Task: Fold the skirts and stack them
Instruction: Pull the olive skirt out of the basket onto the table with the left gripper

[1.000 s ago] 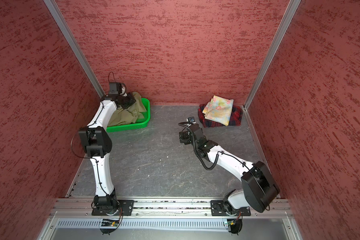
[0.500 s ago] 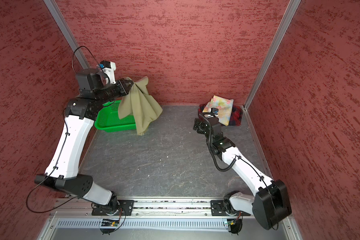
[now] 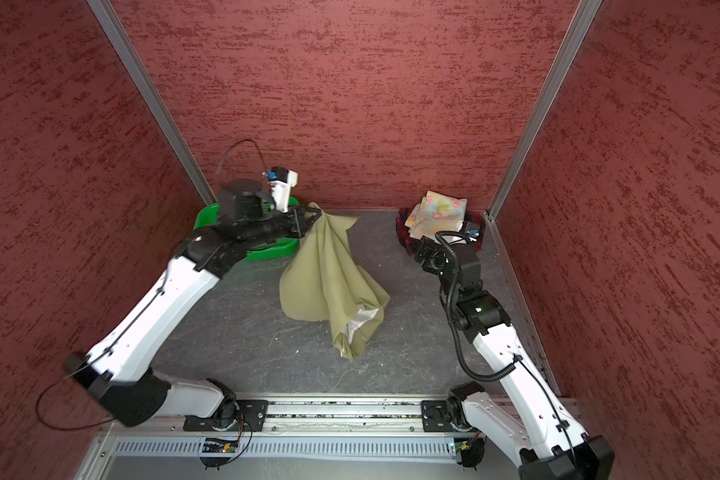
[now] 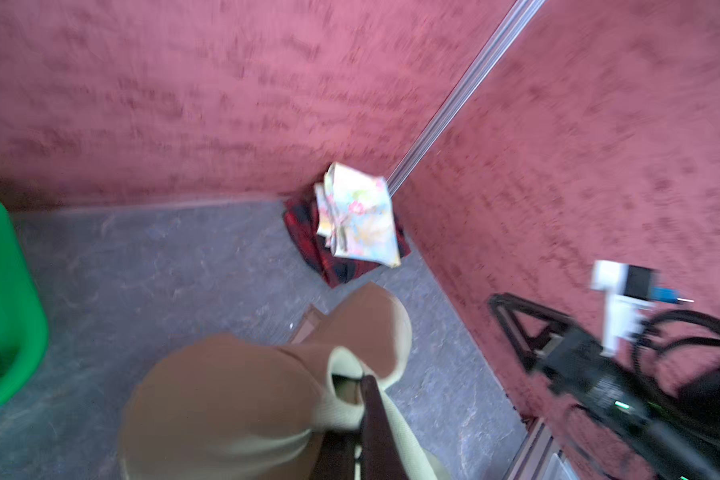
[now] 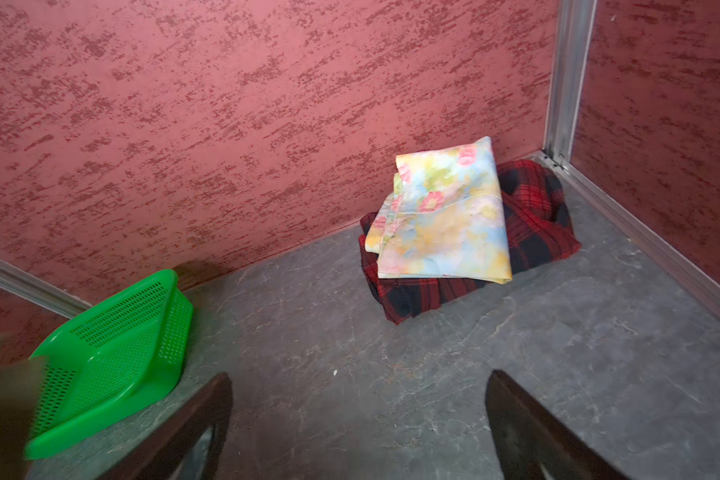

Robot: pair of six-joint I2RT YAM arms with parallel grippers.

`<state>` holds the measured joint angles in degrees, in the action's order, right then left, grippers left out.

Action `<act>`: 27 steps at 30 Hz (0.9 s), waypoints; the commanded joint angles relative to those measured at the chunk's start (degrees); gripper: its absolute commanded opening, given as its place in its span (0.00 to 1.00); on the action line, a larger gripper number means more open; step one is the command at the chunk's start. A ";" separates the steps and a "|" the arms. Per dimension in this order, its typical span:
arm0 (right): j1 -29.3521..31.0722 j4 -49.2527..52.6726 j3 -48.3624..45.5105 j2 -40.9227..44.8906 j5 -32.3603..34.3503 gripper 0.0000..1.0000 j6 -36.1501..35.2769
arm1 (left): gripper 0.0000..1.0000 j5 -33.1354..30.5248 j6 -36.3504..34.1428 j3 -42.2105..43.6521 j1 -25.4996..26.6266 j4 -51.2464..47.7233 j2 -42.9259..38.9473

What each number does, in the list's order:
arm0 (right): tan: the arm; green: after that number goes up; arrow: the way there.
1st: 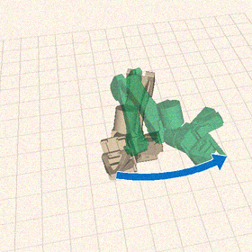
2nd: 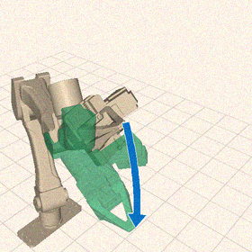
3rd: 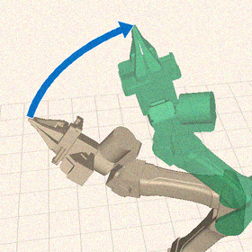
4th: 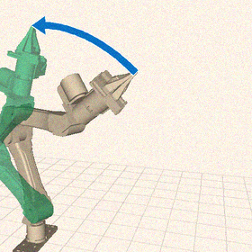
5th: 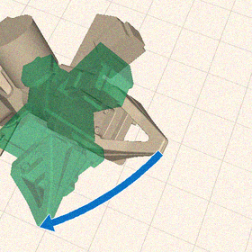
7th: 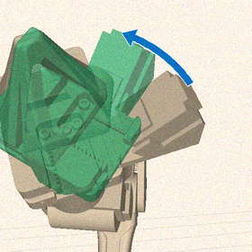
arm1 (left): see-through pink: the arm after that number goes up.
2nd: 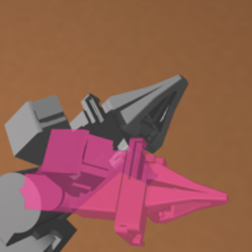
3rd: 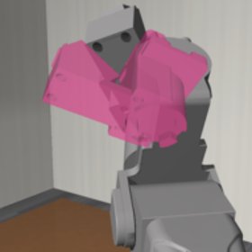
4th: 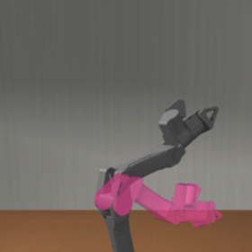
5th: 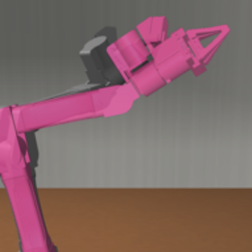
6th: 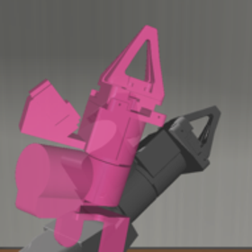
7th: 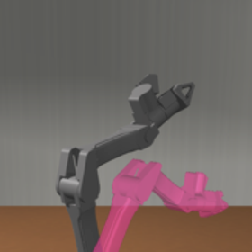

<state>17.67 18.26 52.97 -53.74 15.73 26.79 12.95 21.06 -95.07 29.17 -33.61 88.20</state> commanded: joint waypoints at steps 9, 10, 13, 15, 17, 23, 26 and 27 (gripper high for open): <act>-0.36 10.77 -7.03 2.65 -7.34 0.95 1.53 | 0.96 -2.61 -3.72 -3.60 1.73 -3.07 13.03; -0.38 10.99 -8.36 3.22 -7.95 0.95 1.94 | 0.96 -2.57 -5.85 -0.57 2.65 -1.77 10.59; -0.41 11.97 -11.39 4.57 -8.86 0.95 3.63 | 0.93 -5.71 -12.91 7.78 7.36 -0.83 4.66; -0.46 12.98 -12.73 4.93 -8.75 0.96 5.34 | 0.91 -6.71 -15.63 12.77 10.60 -0.99 1.86; -0.65 14.16 -13.38 5.18 -8.66 0.96 6.87 | 0.89 -8.29 -17.31 17.78 14.07 -0.37 -0.83; -3.55 17.66 -14.01 7.64 -8.85 0.97 10.28 | 0.88 -14.65 -21.64 26.01 26.22 2.68 -3.43; -5.31 18.87 -14.65 9.91 -9.59 0.97 11.00 | 0.88 -18.40 -23.94 24.40 30.44 2.06 1.08; -5.84 19.10 -15.03 10.85 -10.06 0.97 11.09 | 0.88 -20.06 -24.44 23.19 31.38 1.70 3.06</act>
<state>13.21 34.65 39.00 -45.10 7.07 35.46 -1.21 0.78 -69.60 58.57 -32.93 88.16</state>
